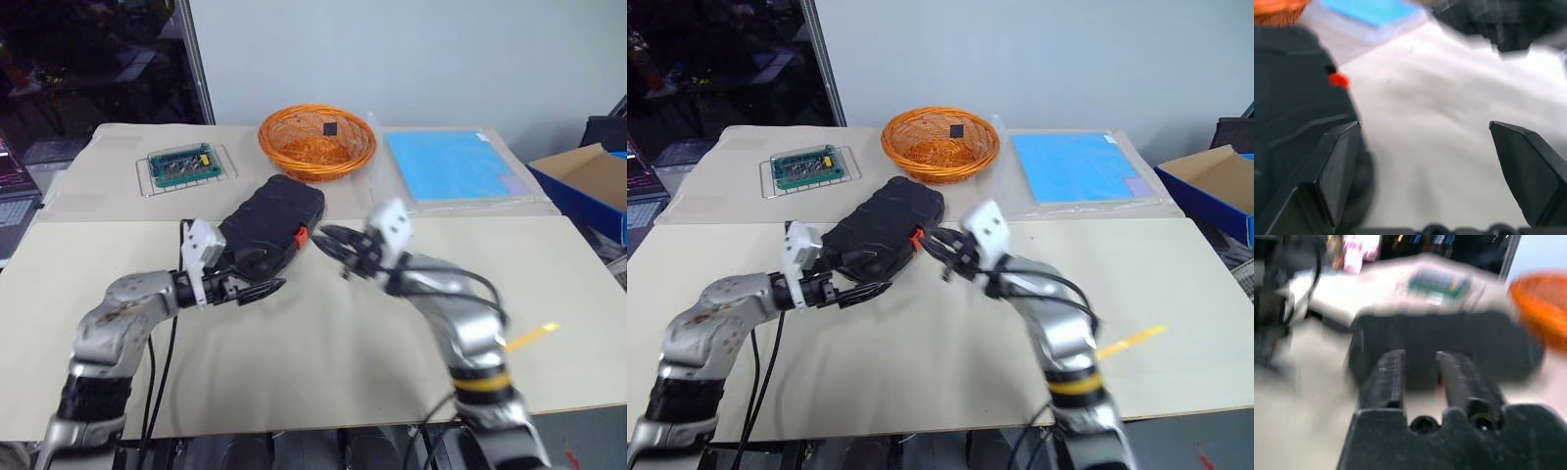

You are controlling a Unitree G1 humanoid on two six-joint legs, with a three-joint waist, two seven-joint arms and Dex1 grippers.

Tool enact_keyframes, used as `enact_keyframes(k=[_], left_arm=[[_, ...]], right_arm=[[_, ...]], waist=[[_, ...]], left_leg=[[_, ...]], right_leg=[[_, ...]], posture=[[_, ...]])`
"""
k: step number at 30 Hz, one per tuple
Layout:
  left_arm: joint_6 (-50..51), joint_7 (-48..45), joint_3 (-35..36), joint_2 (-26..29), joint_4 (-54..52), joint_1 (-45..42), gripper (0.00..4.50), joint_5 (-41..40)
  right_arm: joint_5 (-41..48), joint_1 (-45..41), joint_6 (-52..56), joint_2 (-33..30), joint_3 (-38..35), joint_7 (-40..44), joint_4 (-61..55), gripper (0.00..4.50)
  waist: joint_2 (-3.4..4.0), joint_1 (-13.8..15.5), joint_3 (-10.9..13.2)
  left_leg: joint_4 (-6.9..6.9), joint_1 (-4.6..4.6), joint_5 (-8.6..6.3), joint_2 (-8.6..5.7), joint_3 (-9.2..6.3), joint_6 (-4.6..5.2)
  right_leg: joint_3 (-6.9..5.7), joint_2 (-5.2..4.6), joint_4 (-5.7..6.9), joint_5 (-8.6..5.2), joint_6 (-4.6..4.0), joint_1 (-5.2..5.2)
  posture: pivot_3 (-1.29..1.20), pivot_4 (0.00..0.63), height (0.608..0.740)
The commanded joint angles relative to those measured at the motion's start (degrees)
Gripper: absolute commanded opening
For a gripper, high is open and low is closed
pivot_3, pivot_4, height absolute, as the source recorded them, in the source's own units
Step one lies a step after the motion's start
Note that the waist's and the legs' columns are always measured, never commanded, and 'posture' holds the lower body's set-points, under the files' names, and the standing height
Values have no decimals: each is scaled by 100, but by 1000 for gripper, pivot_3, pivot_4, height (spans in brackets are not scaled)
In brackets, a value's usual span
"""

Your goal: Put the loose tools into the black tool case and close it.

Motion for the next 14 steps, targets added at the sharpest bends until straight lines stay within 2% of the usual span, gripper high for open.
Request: enact_keyframes(k=[1, 4, 6, 11, 14], left_arm=[[151, 29, 581, 277, -683, 627, 4500, -396], [168, 18, 914, 447, -894, 1108, 4500, -560], [172, -39, 1241, 576, -1052, 1599, 4500, -642], [171, -124, 1657, 785, -1205, 2210, 4500, -854], [198, -153, 1659, 873, -1196, 2278, 4500, -966]], right_arm=[[773, 745, 575, -786, -839, 358, -1455, 2806], [1114, 1311, 735, -1302, -1546, 442, -1828, 3974], [1235, 1910, 649, -1654, -2199, 669, -1945, 4489], [1381, 2550, 405, -2072, -2916, 895, -1872, 4489], [1446, 2491, 359, -2142, -2831, 827, -1811, 4489]], waist=[[-1, -5, 2], [-4, -3, 5], [-7, 9, 6], [-8, 21, 6], [-8, 20, 6]], left_leg=[[-1, 0, 0, 0, 1, 0], [-5, 39, -1, 7, 5, -1], [-3, 53, -1, 11, 10, -3], [-2, 67, -32, 12, 14, -53], [0, 65, -32, 13, 13, -53]], right_leg=[[1, 0, 1, 0, 0, -1], [1, 1, -1, -39, 14, 26], [0, 0, 1, -65, -23, 30], [3, -8, -4, -67, -28, 35], [3, -7, -4, -67, -28, 34]], posture=[[0, 150, 740], [0, 150, 740], [0, 150, 740], [0, 150, 740], [0, 150, 740]])
